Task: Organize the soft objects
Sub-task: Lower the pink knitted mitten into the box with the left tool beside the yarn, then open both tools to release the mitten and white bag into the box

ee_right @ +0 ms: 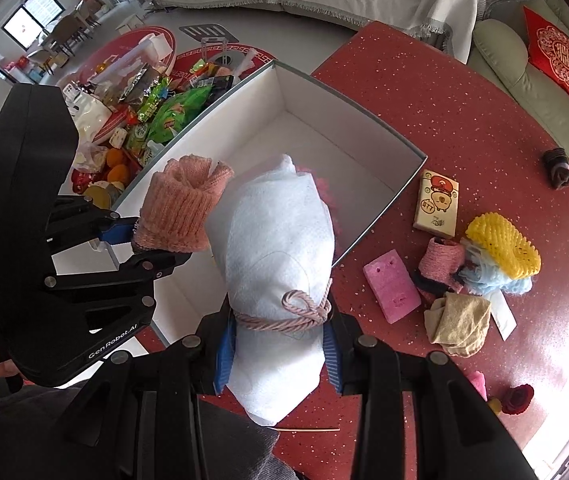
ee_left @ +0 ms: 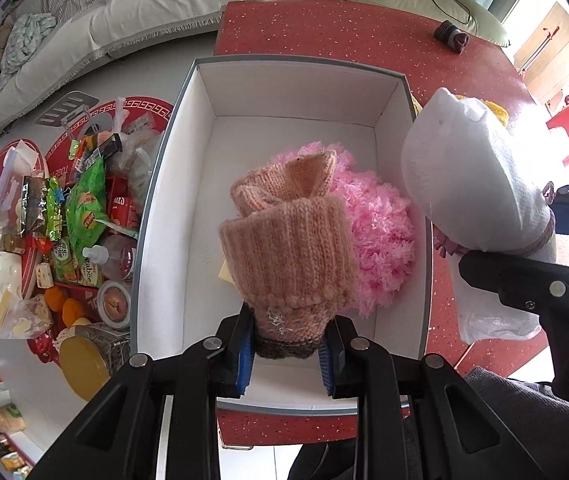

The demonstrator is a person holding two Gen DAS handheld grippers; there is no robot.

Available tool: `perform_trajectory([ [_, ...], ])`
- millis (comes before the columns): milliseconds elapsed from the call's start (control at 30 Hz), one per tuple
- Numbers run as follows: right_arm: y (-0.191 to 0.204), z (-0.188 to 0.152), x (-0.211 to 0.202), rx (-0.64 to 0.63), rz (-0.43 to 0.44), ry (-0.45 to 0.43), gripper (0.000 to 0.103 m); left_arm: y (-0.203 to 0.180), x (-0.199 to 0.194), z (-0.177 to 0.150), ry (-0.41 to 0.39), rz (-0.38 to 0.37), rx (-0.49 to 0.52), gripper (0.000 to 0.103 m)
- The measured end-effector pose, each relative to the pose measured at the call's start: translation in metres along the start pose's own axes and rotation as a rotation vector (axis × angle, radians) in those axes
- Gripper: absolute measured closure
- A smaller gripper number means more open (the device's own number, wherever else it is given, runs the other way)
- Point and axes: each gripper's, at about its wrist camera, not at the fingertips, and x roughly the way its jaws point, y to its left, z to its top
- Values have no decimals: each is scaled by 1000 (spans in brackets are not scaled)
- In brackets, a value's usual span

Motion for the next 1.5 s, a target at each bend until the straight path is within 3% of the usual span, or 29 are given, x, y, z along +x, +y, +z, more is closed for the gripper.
perform_trajectory([
  [633, 4, 24, 23, -28, -44, 58, 63, 12, 16, 4, 48, 26, -5, 75],
  [1500, 13, 55, 15, -64, -74, 2, 62, 13, 10, 10, 32, 75, 16, 75],
])
